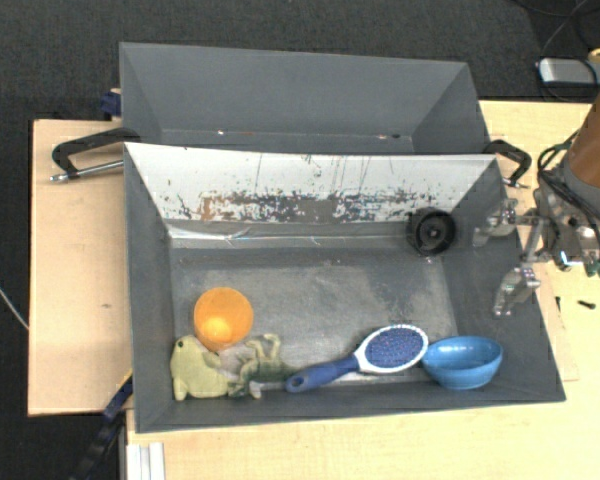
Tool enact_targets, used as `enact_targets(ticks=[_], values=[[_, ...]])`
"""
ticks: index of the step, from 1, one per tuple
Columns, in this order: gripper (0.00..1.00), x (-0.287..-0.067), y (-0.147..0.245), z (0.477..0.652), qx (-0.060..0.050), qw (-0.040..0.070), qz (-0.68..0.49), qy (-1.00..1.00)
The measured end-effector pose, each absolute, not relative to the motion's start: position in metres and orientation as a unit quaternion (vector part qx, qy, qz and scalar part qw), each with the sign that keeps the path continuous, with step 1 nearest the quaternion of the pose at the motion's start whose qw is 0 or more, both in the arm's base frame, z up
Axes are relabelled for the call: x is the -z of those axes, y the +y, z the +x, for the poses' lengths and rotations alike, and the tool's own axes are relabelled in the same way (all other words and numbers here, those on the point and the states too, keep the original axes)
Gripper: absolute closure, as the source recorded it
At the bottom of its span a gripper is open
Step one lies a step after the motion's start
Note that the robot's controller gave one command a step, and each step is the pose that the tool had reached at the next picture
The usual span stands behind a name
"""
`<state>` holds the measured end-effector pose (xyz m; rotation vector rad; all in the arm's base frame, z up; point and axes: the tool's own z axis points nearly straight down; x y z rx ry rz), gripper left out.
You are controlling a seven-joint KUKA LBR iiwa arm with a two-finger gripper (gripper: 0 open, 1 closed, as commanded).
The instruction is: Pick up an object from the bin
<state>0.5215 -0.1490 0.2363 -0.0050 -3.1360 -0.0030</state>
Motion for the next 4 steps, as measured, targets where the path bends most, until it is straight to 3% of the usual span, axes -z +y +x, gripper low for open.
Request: enact_targets(ticks=[1, 2, 3, 4], values=[[0.00, -0.075, -0.089, 0.524, 0.000, 0.000, 0.004, -1.000], [0.00, -0.076, -0.025, 0.500, -0.002, -0.002, 0.028, -1.000], [0.00, -0.073, 0.019, 0.499, -0.001, -0.003, 0.011, -1.000], [0.00, -0.073, 0.050, 0.495, -0.002, -0.004, 0.167, -0.986]])
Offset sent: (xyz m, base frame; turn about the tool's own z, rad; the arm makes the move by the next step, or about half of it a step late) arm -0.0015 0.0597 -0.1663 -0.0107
